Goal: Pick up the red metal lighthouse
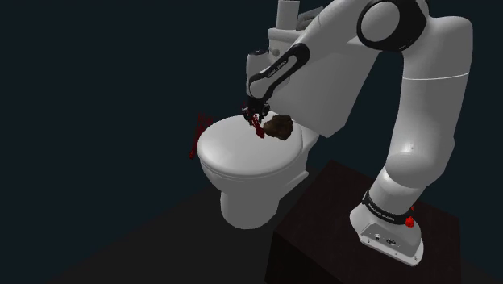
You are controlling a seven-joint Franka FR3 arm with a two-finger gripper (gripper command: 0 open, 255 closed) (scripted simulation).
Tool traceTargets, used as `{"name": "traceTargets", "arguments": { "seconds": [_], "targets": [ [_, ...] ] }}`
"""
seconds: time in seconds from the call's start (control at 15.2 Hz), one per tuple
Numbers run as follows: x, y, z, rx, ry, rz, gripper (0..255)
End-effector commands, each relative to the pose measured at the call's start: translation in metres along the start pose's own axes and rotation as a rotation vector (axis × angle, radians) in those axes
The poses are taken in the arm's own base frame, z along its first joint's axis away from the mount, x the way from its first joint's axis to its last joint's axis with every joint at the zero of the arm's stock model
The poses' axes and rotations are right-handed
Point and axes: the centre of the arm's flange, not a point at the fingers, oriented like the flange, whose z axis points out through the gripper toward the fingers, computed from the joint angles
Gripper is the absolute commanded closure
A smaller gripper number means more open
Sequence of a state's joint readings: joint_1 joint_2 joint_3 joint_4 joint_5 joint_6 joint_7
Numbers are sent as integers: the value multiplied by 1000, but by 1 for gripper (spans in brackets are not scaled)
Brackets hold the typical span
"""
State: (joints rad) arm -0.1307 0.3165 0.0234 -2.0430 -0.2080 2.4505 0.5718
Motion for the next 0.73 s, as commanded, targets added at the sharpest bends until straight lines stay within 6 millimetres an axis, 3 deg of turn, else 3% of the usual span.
{"name": "traceTargets", "arguments": {
  "seconds": [0.0,0.66],
  "targets": [
    [1,1,-8,0,0,0,255],
    [9,5,-60,0,0,0,255]
  ]
}}
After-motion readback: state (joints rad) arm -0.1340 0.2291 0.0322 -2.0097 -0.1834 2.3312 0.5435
